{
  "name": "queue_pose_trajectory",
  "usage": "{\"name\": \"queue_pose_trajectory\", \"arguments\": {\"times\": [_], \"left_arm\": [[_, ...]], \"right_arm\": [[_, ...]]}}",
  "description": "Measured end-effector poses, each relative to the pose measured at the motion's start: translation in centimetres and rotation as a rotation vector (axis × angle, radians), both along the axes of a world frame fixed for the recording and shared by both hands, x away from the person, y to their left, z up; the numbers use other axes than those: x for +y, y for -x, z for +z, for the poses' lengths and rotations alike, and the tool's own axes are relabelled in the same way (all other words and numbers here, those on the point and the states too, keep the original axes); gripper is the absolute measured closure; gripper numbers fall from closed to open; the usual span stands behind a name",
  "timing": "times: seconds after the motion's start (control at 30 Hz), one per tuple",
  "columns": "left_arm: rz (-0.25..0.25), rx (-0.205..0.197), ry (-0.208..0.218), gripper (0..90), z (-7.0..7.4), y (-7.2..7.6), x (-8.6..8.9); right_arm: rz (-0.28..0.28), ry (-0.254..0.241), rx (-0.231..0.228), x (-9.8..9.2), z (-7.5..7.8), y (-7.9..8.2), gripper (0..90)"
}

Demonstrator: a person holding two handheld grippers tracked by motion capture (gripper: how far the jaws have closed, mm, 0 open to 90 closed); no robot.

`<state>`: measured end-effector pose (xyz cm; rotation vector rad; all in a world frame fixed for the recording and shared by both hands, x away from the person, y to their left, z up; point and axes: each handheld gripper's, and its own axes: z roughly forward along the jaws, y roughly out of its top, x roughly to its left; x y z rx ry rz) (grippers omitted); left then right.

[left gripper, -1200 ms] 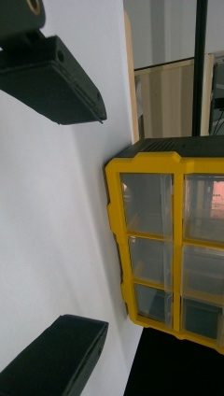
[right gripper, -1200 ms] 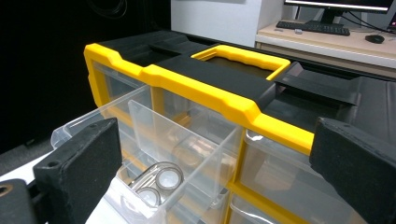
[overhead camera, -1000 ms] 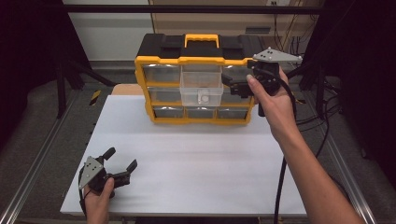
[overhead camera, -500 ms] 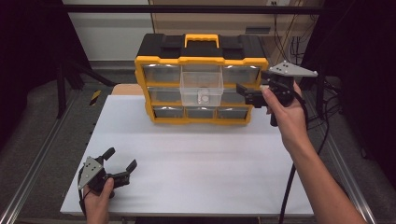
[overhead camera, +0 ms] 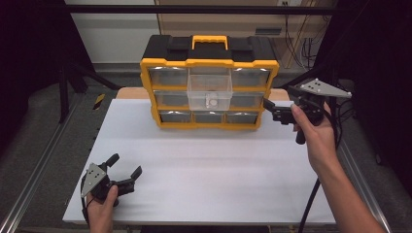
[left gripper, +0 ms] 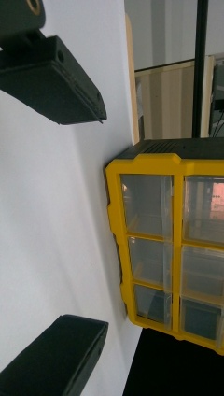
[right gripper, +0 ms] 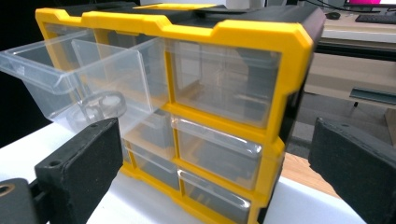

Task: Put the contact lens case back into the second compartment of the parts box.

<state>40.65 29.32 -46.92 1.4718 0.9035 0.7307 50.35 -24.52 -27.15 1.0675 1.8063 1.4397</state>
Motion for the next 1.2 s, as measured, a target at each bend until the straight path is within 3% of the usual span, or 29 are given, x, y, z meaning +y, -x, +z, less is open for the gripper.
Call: {"name": "queue_pose_trajectory", "arguments": {"times": [0.57, 1.2], "left_arm": [[0.000, -0.001, 0.000, 1.3, 0.0, 0.1, 0.1], [-0.002, -0.004, 0.023, 1.2, -0.1, 0.2, 0.4]], "right_arm": [[-0.019, 0.032, -0.016, -3.4, -3.1, 2.4, 4.0], [-0.038, 0.025, -0.052, -5.8, -8.2, 5.1, 3.8]]}}
